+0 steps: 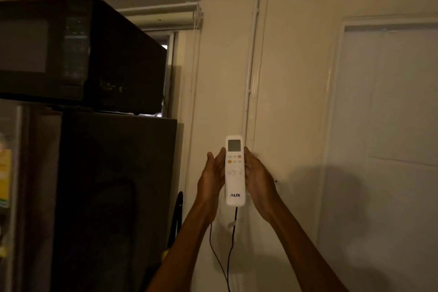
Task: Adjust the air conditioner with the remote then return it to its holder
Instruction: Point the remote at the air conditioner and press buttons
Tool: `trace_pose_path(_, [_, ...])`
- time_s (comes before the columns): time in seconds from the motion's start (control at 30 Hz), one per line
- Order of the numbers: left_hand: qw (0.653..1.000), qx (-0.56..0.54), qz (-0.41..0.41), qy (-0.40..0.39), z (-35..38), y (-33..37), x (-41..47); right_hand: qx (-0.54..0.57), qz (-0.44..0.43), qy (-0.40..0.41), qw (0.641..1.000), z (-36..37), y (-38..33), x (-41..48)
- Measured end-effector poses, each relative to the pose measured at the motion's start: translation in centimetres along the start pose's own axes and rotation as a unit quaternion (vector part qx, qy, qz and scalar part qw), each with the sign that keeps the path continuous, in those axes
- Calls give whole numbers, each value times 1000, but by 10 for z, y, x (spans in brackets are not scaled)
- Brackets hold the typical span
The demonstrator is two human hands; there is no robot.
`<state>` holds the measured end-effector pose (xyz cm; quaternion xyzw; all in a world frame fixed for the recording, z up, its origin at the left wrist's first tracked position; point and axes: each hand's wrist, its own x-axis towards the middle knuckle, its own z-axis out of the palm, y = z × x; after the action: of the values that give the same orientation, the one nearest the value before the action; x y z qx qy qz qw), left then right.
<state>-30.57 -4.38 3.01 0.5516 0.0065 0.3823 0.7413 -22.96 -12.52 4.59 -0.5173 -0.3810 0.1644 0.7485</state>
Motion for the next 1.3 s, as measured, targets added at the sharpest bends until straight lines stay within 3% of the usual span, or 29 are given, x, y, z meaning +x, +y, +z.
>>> trace_pose_path(0.3, [992, 120, 30, 7, -18, 66, -86, 5, -25, 11, 1000, 58, -38, -79])
trace_pose_path(0.43, [979, 191, 63, -21, -22, 94, -120, -31, -59, -21, 998, 73, -57, -106])
trace_pose_path(0.77, [974, 206, 66, -72, -36, 141, -195, -138, -136, -66, 979, 106, -76, -177])
trace_pose_path(1.3, [974, 185, 84, -99, -105, 212, -258, -196, -184, 49, 962, 213, -85, -228])
